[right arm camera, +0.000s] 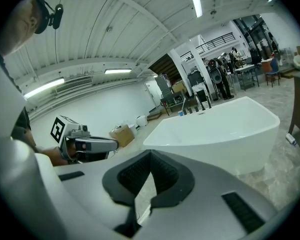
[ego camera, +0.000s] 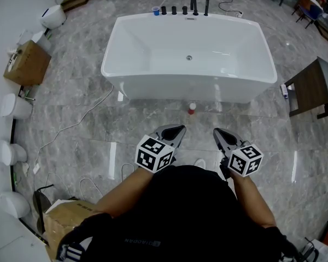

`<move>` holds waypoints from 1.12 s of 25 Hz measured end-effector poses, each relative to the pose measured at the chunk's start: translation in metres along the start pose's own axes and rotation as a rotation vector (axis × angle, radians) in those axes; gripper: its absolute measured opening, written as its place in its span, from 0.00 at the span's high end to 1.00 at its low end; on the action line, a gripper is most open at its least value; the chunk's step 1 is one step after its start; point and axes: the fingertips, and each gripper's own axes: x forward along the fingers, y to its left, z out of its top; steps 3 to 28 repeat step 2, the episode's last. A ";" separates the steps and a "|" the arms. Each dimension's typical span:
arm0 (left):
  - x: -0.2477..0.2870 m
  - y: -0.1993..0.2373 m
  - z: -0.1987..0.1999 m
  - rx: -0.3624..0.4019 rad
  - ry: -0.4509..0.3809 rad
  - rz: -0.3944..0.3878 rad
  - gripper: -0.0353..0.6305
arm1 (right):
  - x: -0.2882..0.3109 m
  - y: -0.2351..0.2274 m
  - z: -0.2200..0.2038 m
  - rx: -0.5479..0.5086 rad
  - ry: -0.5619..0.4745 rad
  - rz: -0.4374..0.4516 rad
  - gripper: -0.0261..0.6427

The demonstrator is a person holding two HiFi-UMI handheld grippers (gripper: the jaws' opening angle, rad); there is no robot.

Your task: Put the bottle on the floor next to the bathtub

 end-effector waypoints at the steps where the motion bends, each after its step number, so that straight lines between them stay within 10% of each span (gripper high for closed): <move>1: 0.001 -0.001 0.000 0.001 0.000 0.000 0.92 | -0.001 -0.001 0.000 0.000 0.001 0.000 0.91; 28: 0.002 -0.001 0.000 0.001 0.000 -0.001 0.92 | -0.001 -0.002 -0.001 0.000 0.003 -0.001 0.91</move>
